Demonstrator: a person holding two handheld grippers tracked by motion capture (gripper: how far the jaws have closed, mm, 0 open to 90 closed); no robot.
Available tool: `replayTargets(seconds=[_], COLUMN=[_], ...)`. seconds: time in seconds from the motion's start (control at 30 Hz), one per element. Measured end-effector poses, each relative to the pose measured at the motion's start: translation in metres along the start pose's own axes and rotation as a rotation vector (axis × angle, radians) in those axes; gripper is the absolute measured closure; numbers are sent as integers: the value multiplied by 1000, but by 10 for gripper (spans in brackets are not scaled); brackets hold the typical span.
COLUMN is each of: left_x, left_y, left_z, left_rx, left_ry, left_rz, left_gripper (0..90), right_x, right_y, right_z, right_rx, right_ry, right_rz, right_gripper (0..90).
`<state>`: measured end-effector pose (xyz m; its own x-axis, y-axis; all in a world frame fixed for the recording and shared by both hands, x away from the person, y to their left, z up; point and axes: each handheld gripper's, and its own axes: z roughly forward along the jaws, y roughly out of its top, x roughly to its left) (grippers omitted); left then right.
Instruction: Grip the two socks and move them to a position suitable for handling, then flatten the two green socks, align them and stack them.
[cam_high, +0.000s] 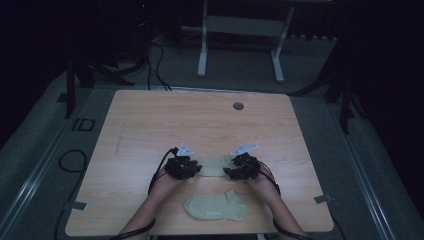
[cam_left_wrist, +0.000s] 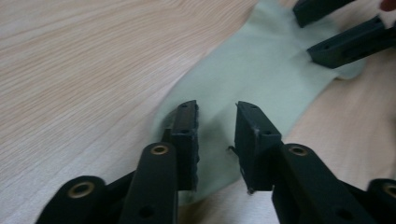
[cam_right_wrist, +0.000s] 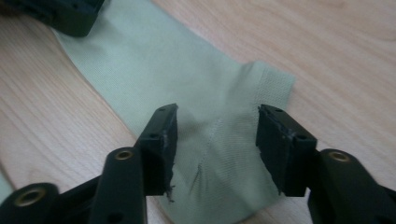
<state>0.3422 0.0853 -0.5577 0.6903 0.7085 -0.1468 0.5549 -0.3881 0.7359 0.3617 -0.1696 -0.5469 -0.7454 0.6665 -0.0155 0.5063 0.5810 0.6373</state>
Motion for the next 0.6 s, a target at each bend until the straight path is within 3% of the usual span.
replayTargets(seconds=[0.13,0.23,0.4,0.6], left_x=[-4,-11,-21,-31], left_y=[4,3,-4,-8], left_z=[-15,-25,-37,-47], left_rx=[-36,-42,-29,-21], left_ry=[-8,-19,-39,-61], left_rz=[-16,3,18,21], left_gripper=[606,592,563,451], right_x=[-1,1,9,19], right_y=[3,3,-5,-16], right_z=[-15,-28,-45,-59], right_rx=[-39,-68,-85,-102], right_ry=[22,57,70,98], right_rz=[27,53,36,32], right_gripper=[433,402,389,414])
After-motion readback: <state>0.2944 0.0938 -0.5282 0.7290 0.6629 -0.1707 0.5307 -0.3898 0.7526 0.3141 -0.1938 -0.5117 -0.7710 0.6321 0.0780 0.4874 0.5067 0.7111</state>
